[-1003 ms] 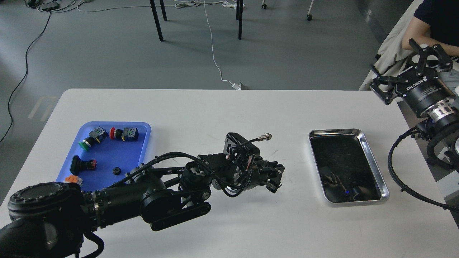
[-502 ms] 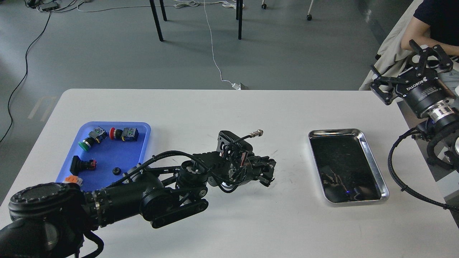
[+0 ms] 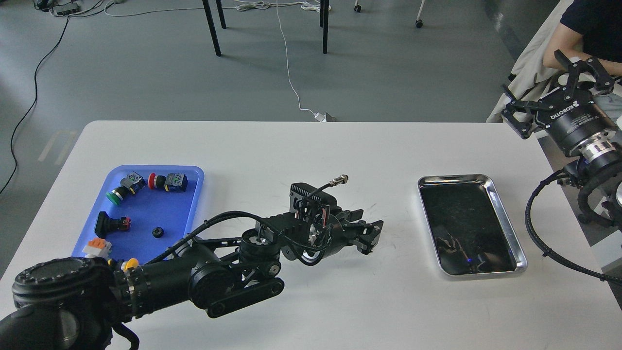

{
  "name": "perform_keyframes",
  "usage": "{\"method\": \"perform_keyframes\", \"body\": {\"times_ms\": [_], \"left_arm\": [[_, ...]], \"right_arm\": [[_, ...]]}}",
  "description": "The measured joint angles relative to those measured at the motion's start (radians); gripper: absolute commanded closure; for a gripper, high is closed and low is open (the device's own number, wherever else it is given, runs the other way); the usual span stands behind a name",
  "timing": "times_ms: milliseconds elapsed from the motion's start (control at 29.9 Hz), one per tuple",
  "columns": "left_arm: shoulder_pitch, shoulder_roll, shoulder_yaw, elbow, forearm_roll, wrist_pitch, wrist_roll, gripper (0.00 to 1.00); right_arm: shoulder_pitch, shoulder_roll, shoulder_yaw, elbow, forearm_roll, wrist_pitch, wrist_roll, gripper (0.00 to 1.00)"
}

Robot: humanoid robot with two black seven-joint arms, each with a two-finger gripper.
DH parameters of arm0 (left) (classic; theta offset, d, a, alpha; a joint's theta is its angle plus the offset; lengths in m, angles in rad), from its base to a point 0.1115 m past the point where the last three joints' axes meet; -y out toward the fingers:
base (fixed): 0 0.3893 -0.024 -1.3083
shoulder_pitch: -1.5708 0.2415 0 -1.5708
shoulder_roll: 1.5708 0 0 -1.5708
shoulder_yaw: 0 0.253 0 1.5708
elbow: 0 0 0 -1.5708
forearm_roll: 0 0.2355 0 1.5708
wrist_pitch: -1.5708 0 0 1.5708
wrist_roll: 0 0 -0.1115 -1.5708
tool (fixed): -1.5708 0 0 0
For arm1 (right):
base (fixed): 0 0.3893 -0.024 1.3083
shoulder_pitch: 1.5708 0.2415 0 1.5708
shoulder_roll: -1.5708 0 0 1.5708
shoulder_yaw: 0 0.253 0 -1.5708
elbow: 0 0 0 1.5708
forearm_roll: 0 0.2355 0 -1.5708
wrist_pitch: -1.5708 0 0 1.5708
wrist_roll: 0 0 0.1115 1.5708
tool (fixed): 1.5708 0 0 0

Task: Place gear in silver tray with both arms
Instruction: 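Release the gear on the table and pull the left arm back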

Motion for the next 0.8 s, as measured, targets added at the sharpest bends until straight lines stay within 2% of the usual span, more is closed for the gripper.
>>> {"method": "perform_keyframes", "body": {"times_ms": [201,368,502,635,702,803], "left_arm": [[-0.006,0.0,-0.07,-0.006,-0.104,0.047,0.004,0.02],[-0.009,0.03,-0.246,-0.035,-0.156,0.058,0.006,0.02],[-0.004,0.153,-0.402,-0.046,-0.292,0.073,0.006,0.02],[0.005,0.292,-0.525,-0.038,-0.556,0.087,0.001,0.02],[0.011,0.359,-0.556,-0.034,-0.716,0.089,-0.001,0.02],[0.021,0.464,-0.57,-0.032,-0.968,0.088,-0.003,0.02]], "right_arm": [[0.013,0.0,-0.002,0.004,-0.002,0.0,-0.002,0.01],[0.032,0.0,-0.003,0.02,-0.045,0.0,-0.002,0.01],[0.054,-0.003,-0.025,0.086,-0.141,-0.011,-0.007,0.01],[0.118,-0.03,-0.075,0.169,-0.298,-0.01,-0.037,0.01],[0.185,-0.036,-0.139,0.185,-0.379,-0.013,-0.045,0.01],[0.346,-0.038,-0.337,0.193,-0.475,-0.018,-0.049,0.01]]}}
